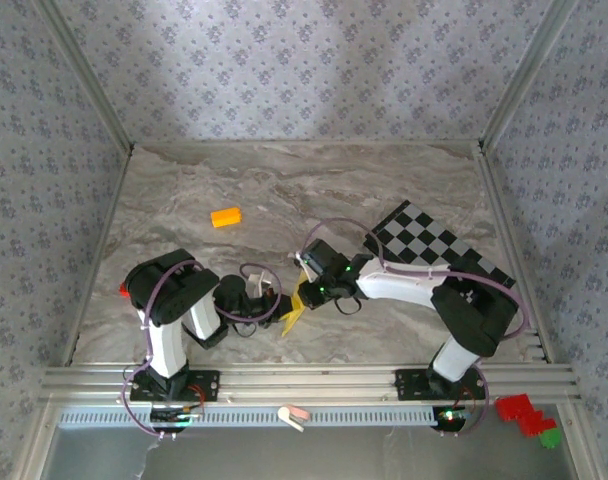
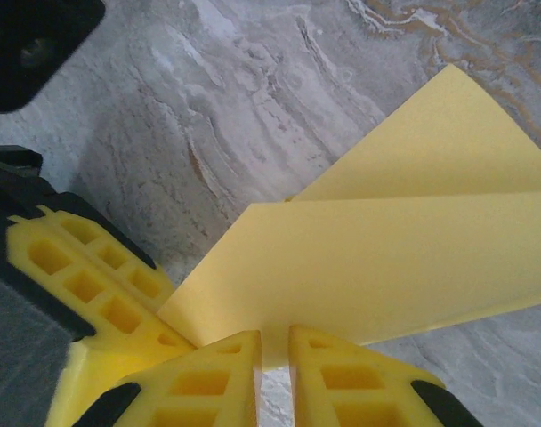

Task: Fold a paper plane with a square sheet of paper (pick it up from the middle)
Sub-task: Perform the fifth fold on the wing at the bottom-center of the table.

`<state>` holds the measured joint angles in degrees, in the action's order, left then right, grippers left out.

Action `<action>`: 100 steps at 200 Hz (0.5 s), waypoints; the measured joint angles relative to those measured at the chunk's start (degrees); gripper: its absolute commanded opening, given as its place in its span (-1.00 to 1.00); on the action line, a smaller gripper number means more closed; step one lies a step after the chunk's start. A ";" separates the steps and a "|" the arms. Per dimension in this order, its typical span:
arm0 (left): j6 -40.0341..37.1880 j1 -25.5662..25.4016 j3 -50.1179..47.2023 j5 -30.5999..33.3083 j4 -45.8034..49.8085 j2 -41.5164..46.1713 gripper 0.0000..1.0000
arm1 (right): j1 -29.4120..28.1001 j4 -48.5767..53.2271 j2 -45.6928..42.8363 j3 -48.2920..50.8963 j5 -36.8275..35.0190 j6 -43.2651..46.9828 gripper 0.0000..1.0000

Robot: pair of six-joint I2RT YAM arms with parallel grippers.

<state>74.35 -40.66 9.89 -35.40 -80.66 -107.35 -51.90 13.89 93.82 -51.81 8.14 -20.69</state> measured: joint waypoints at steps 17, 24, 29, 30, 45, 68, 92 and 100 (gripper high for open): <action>0.20 0.07 -0.02 0.04 -0.04 -0.02 -1.00 | 0.00 -0.09 0.48 -0.11 0.00 0.26 -0.67; 0.20 0.07 -0.07 0.07 -0.09 -0.02 -1.00 | 0.00 -0.09 0.48 -0.11 -0.02 0.39 -0.67; 0.22 0.07 -0.07 0.07 -0.09 -0.02 -1.00 | 0.00 -0.15 0.48 -0.11 -0.02 0.46 -0.67; 0.22 0.07 -0.07 0.07 -0.09 -0.02 -1.00 | 0.00 -0.15 0.48 -0.11 -0.02 0.48 -0.67; 0.28 0.07 -0.07 0.07 -0.07 -0.02 -1.00 | 0.00 -0.15 0.46 -0.15 -0.02 0.72 -0.67; 0.28 0.07 -0.07 0.07 0.02 -0.02 -1.00 | 0.00 -0.20 0.39 -0.15 0.00 0.94 -0.67; 0.28 0.07 -0.04 0.04 0.07 -0.02 -1.00 | 0.13 -0.50 -0.15 -0.15 0.22 1.09 -0.67; 0.28 0.07 -0.04 0.04 0.09 -0.02 -1.00 | 0.17 -0.74 -0.37 -0.15 0.31 1.09 -0.67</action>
<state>74.63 -40.60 9.85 -35.35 -80.58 -107.37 -51.72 13.15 93.45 -51.96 8.45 -19.59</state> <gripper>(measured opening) 0.048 0.164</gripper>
